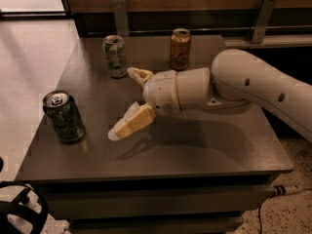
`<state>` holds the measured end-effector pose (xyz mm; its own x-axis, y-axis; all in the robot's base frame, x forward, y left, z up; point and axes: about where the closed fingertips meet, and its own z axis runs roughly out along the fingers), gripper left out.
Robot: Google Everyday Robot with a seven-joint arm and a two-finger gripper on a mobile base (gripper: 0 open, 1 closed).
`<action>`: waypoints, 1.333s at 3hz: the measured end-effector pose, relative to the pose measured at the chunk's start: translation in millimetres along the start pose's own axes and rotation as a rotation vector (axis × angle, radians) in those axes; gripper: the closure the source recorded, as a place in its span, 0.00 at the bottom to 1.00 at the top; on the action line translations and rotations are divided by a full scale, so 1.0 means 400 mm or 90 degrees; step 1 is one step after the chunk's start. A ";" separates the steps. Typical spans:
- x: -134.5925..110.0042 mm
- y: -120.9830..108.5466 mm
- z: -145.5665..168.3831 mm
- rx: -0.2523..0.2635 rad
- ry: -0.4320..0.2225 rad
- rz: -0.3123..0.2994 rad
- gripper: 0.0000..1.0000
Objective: Pick green can
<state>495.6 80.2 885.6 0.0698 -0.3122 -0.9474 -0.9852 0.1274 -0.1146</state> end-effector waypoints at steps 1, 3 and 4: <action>-0.028 0.027 0.067 -0.038 -0.027 -0.009 0.00; -0.048 0.092 0.184 -0.100 -0.064 0.005 0.00; -0.048 0.113 0.228 -0.113 -0.088 0.015 0.17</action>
Offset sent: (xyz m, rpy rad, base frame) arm -0.0256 0.0868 -0.0065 0.0991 0.0407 0.1680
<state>463.9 177.6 871.3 0.0556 -0.1776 -0.9825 -0.9980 -0.0380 -0.0496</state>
